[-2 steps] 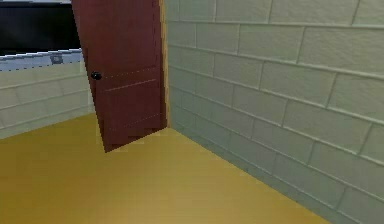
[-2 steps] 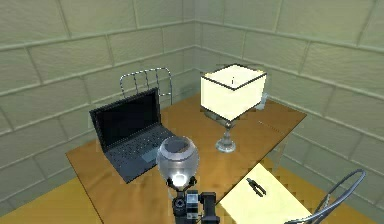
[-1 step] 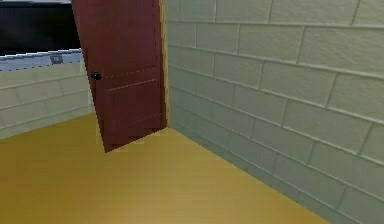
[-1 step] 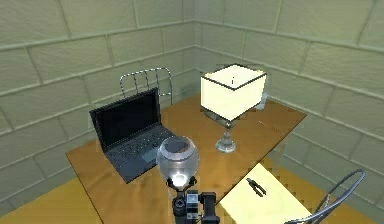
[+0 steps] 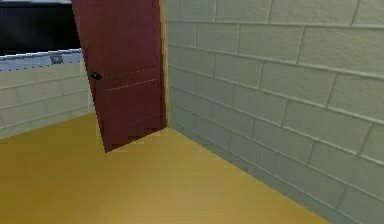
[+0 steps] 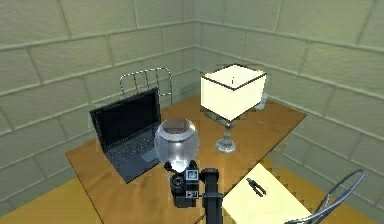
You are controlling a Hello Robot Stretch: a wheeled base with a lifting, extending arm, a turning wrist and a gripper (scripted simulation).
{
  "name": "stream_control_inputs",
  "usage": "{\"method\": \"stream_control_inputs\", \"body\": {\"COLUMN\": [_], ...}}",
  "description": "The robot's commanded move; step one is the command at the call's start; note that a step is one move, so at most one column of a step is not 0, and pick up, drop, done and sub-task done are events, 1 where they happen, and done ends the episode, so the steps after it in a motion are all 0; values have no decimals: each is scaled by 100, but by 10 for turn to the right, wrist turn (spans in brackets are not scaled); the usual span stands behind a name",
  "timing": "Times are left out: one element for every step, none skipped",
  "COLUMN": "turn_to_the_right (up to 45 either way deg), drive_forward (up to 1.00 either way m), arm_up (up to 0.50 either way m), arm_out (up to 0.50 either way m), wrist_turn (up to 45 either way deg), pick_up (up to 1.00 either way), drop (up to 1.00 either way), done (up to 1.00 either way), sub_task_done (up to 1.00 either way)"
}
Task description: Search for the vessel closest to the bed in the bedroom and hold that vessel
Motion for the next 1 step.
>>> {"method": "stream_control_inputs", "body": {"turn_to_the_right": [0], "drive_forward": [0], "arm_up": [0], "arm_out": [0], "wrist_turn": [0], "pick_up": [0], "drop": [0], "done": [100], "sub_task_done": [0]}}
